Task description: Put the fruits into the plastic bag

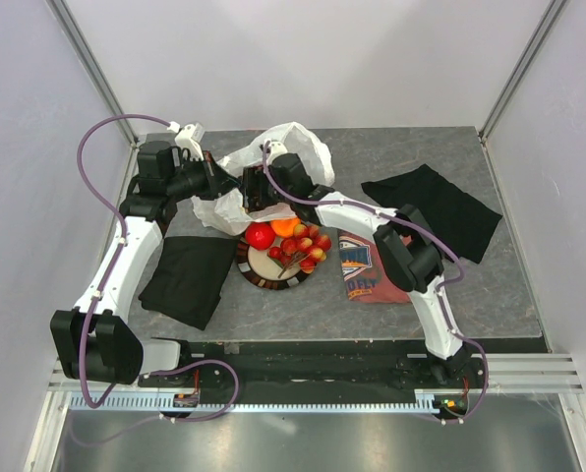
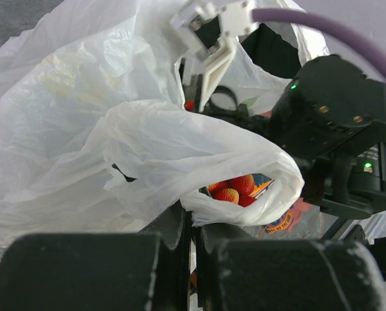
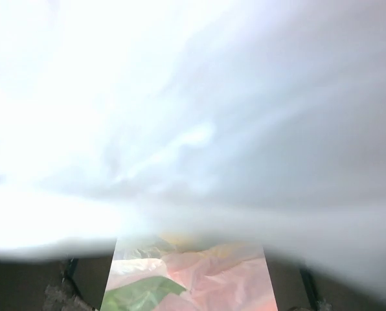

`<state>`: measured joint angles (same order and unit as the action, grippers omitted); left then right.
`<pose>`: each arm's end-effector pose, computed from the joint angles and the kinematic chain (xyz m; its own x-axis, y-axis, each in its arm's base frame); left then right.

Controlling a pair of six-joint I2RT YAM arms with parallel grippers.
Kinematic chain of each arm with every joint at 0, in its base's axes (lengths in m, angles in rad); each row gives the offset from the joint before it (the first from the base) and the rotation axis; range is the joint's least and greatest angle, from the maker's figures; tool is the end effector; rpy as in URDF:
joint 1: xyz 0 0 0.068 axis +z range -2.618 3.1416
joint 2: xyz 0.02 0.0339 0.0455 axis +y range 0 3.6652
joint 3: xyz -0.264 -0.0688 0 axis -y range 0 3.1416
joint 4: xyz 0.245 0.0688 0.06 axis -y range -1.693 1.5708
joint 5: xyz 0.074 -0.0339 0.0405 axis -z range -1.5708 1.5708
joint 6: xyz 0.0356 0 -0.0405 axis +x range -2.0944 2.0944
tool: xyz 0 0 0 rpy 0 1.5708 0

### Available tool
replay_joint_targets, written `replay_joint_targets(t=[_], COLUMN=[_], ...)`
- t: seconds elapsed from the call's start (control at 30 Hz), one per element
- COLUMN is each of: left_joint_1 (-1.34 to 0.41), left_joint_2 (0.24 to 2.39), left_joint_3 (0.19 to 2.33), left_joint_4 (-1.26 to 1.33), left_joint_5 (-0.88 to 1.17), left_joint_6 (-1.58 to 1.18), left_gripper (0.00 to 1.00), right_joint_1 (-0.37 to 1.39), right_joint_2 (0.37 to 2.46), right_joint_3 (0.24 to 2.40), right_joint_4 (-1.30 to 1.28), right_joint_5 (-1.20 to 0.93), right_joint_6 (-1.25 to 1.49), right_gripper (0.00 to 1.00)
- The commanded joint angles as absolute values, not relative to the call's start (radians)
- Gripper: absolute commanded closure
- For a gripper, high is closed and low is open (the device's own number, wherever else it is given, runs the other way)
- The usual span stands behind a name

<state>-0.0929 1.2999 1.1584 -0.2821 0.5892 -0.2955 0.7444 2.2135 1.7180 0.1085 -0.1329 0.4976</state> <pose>0.2917 -0.0470 0.3501 -0.5609 -0.1909 -0.8056 0.4371 0.7581 -0.4840 0.3818 0.3582 0.2199 -0.6075 0.0836 -0.7899 -0.5369 0.6896 0.4860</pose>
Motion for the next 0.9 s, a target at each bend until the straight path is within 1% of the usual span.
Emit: replay_joint_targets(t=[0.0,0.23,0.3,0.4,0.57,0.73,0.83,0.87], left_joint_1=[-0.087,-0.086,-0.086,-0.086,-0.086,-0.086,-0.086,-0.084], left_joint_2=[1.299,1.302,1.302,1.304,1.305,1.307,1.305,1.305], left_joint_3=[1.187,1.187,1.187,1.186,1.187,1.187,1.186,1.187], left_joint_4=[-0.265,-0.265,-0.267,-0.265,-0.265,-0.264,-0.265,-0.265], left_joint_5=[0.624,0.624,0.626,0.626,0.627,0.630,0.632,0.634], left_joint_6=[-0.322,-0.324,-0.324,-0.325,-0.327,-0.327,-0.328,-0.328], left_gripper=[0.98,0.98,0.98,0.98,0.99,0.98,0.98,0.98], right_joint_1=[0.716,0.701,0.701,0.701,0.701,0.715,0.741,0.747], right_joint_2=[2.100,1.968,1.913,1.835,1.699,1.589,1.513,1.473], right_joint_3=[1.658,1.445,1.399,1.271,1.146,1.066,1.020,1.009], right_joint_4=[0.253,0.416,0.481,0.575,0.653,0.631,0.543,0.473], right_joint_5=[-0.117,-0.084,-0.103,-0.127,-0.155,-0.241,-0.236,-0.207], right_joint_6=[0.488,0.488,0.488,0.486,0.483,0.480,0.430,0.422], right_gripper=[0.11,0.10,0.10,0.10,0.10,0.11,0.11,0.11])
